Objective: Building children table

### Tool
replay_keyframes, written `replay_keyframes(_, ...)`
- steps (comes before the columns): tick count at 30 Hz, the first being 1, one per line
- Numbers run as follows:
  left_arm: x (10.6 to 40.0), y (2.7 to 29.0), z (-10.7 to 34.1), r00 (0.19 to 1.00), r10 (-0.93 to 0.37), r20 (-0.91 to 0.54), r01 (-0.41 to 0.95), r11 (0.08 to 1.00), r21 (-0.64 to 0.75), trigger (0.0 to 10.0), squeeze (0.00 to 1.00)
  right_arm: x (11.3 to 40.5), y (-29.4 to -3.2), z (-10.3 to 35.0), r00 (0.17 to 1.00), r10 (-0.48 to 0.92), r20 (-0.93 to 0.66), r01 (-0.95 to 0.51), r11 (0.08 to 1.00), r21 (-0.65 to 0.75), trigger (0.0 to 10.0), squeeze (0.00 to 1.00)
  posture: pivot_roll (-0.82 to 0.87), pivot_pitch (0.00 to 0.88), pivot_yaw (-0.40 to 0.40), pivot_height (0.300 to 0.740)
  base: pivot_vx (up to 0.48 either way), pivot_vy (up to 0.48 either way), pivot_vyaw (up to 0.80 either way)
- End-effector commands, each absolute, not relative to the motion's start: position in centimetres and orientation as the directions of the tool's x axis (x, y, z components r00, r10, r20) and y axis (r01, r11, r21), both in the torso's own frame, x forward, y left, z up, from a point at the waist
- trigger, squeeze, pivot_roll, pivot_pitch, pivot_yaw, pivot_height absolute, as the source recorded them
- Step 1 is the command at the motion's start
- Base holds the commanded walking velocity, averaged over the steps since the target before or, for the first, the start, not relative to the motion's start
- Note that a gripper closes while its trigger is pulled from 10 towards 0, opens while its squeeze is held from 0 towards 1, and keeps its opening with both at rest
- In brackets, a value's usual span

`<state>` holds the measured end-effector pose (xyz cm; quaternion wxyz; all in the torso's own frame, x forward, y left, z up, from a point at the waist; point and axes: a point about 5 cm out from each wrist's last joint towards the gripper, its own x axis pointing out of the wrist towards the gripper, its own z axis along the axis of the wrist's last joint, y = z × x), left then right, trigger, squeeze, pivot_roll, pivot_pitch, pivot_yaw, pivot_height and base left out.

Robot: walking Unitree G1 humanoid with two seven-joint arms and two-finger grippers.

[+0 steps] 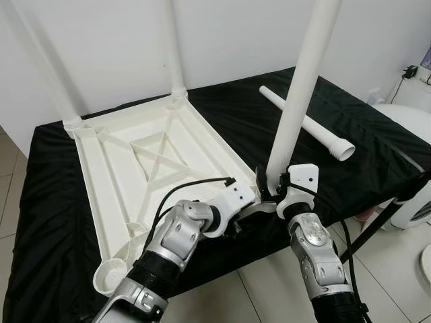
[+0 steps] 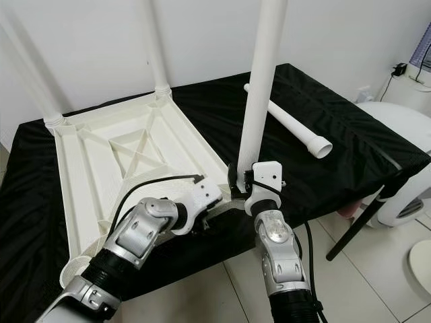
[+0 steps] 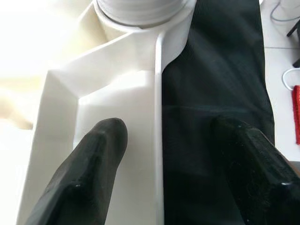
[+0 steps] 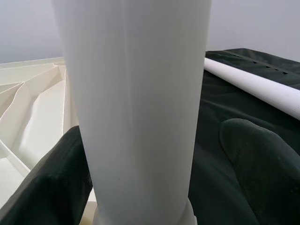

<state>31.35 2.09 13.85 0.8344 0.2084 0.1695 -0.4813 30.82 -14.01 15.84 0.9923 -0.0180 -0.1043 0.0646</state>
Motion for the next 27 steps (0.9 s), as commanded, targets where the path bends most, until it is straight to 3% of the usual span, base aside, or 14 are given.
replay_keyframes(1,32.7,4.3,13.0,0.690,-0.551,-0.470,0.712,0.635,0.300,9.1,0.00,30.8,-13.9,16.1,0.967,0.137,0.216,-0.132,0.991,-0.039,10.0,0.00,-0.14,0.068,0.107,0.740,0.000,0.000,0.00)
replay_keyframes(3,32.8,4.8,13.0,0.695,-0.540,-0.475,0.705,0.640,0.305,10.0,0.00,30.8,-13.9,16.1,0.966,0.137,0.217,-0.132,0.990,-0.039,10.0,0.00,-0.14,0.070,0.106,0.740,0.000,0.000,0.00)
replay_keyframes(9,32.8,5.9,13.6,0.706,-0.536,-0.463,0.695,0.651,0.305,10.0,0.00,30.8,-14.0,16.1,0.967,0.137,0.215,-0.131,0.990,-0.042,10.0,0.00,-0.13,0.072,0.104,0.740,0.000,0.000,0.00)
replay_keyframes(11,32.4,5.8,13.9,0.687,-0.571,-0.450,0.717,0.633,0.292,6.7,0.00,31.0,-13.9,16.0,0.967,0.140,0.214,-0.133,0.990,-0.045,10.0,0.00,-0.13,0.073,0.102,0.740,0.000,0.000,0.00)
replay_keyframes(12,32.2,5.7,13.9,0.678,-0.583,-0.447,0.726,0.624,0.288,6.7,0.00,31.0,-13.9,16.1,0.966,0.141,0.215,-0.134,0.990,-0.046,10.0,0.00,-0.13,0.073,0.102,0.740,0.000,0.000,0.00)
replay_keyframes(13,32.0,5.7,13.9,0.668,-0.597,-0.445,0.737,0.616,0.280,0.0,0.00,31.0,-13.9,16.1,0.966,0.142,0.215,-0.135,0.990,-0.047,10.0,0.00,-0.13,0.073,0.102,0.740,0.000,0.000,0.00)
replay_keyframes(15,31.9,5.7,13.9,0.662,-0.604,-0.444,0.742,0.611,0.275,0.0,0.00,31.0,-13.9,16.1,0.966,0.143,0.215,-0.136,0.990,-0.048,10.0,0.00,-0.13,0.073,0.102,0.740,0.000,0.000,0.00)
replay_keyframes(16,31.8,5.7,13.8,0.661,-0.606,-0.443,0.744,0.608,0.278,2.3,0.00,31.1,-14.0,16.1,0.966,0.143,0.215,-0.136,0.990,-0.048,10.0,0.00,-0.13,0.074,0.100,0.740,0.000,0.000,0.00)
replay_keyframes(17,31.7,5.7,13.8,0.657,-0.617,-0.433,0.749,0.601,0.281,0.0,0.00,31.1,-14.0,16.1,0.966,0.143,0.215,-0.135,0.989,-0.052,10.0,0.00,-0.13,0.075,0.098,0.740,0.000,0.000,0.00)
replay_keyframes(18,31.5,5.6,13.9,0.655,-0.627,-0.422,0.753,0.593,0.287,0.0,0.00,31.1,-14.1,16.2,0.966,0.143,0.215,-0.135,0.989,-0.054,10.0,0.00,-0.13,0.075,0.098,0.740,0.000,0.000,0.00)
replay_keyframes(19,31.4,5.6,13.9,0.657,-0.631,-0.413,0.752,0.591,0.293,6.9,0.00,31.1,-14.2,16.2,0.966,0.143,0.216,-0.134,0.989,-0.056,10.0,0.00,-0.13,0.075,0.097,0.740,0.000,0.000,0.00)
replay_keyframes(20,31.4,5.6,13.9,0.657,-0.631,-0.413,0.752,0.591,0.293,6.9,0.00,31.1,-14.2,16.2,0.966,0.143,0.216,-0.134,0.989,-0.056,10.0,0.00,-0.13,0.075,0.097,0.740,0.000,0.000,0.00)
replay_keyframes(21,31.4,5.6,13.9,0.661,-0.632,-0.405,0.748,0.600,0.284,10.0,0.00,31.1,-14.2,16.2,0.966,0.142,0.216,-0.133,0.989,-0.057,10.0,0.00,-0.13,0.075,0.097,0.740,0.000,0.000,0.00)
replay_keyframes(27,31.1,5.6,13.7,0.666,-0.637,-0.388,0.743,0.613,0.269,10.0,0.00,31.2,-14.3,16.3,0.966,0.142,0.218,-0.132,0.989,-0.059,10.0,0.00,-0.13,0.075,0.097,0.740,0.000,0.000,0.00)
